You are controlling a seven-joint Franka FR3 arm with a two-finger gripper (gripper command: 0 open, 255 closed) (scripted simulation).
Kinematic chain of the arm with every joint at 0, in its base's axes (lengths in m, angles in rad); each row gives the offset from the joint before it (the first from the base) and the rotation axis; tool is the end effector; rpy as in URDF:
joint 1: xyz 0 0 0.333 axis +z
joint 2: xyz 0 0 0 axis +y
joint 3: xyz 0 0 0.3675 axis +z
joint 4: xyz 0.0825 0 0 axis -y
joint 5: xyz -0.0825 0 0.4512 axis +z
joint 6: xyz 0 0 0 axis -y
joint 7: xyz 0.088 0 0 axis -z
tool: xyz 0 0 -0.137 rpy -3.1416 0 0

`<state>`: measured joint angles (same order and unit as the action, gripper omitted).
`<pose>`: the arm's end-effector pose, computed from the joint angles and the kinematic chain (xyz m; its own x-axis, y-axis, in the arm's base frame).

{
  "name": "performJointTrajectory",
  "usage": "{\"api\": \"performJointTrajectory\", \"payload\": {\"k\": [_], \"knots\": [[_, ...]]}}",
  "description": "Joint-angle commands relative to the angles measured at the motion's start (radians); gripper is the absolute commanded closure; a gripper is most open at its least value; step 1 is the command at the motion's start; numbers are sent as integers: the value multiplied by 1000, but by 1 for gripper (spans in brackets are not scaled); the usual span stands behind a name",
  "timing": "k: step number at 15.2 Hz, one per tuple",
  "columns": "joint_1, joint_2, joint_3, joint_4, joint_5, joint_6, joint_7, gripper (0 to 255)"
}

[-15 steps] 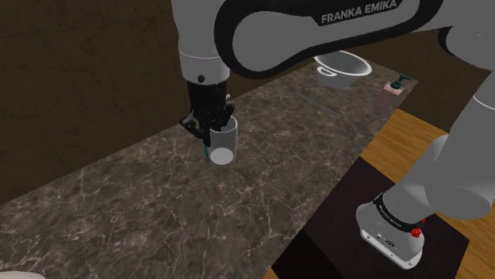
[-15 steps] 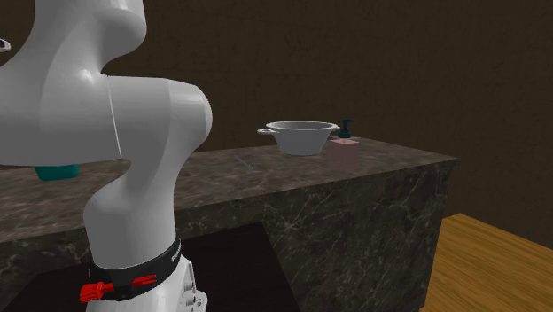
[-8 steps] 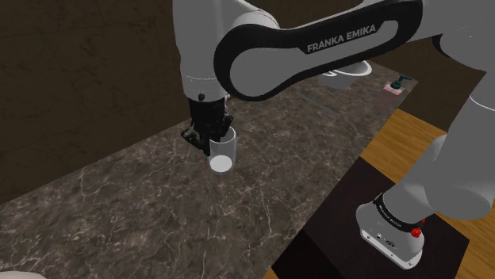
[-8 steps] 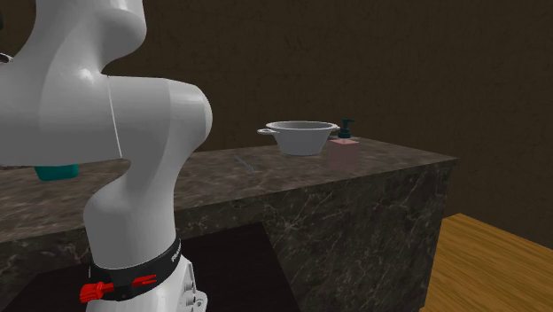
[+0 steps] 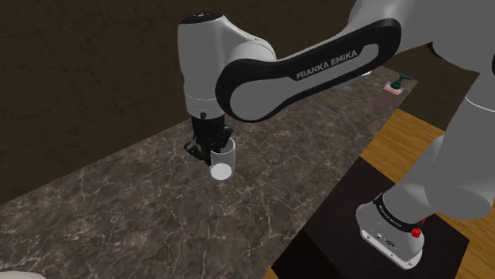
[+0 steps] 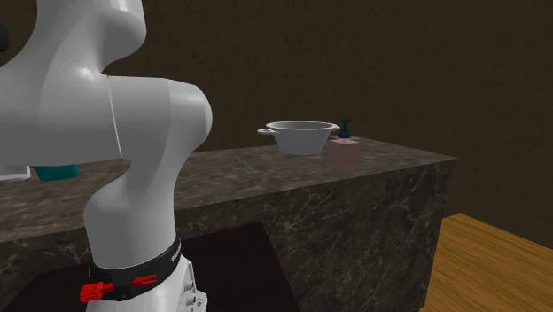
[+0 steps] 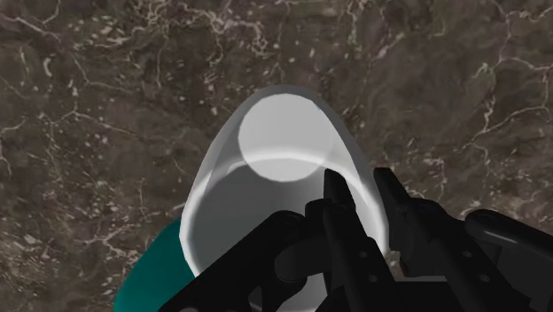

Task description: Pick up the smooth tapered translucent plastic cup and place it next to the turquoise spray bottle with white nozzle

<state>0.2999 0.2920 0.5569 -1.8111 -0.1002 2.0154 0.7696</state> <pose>0.4741 0.5010 0.3866 0.9905 0.1166 -0.0736 0.1155 -0.9931 -0.0180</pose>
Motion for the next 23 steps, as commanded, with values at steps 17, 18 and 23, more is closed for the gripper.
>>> {"api": "performJointTrajectory", "payload": {"k": [17,18,23], "knots": [[1,8,-2,-5,-5,13,1,0],[-2,-3,0,16,2,-18,-4,0],[-5,-19,4,58,13,-73,-11,0]]}}
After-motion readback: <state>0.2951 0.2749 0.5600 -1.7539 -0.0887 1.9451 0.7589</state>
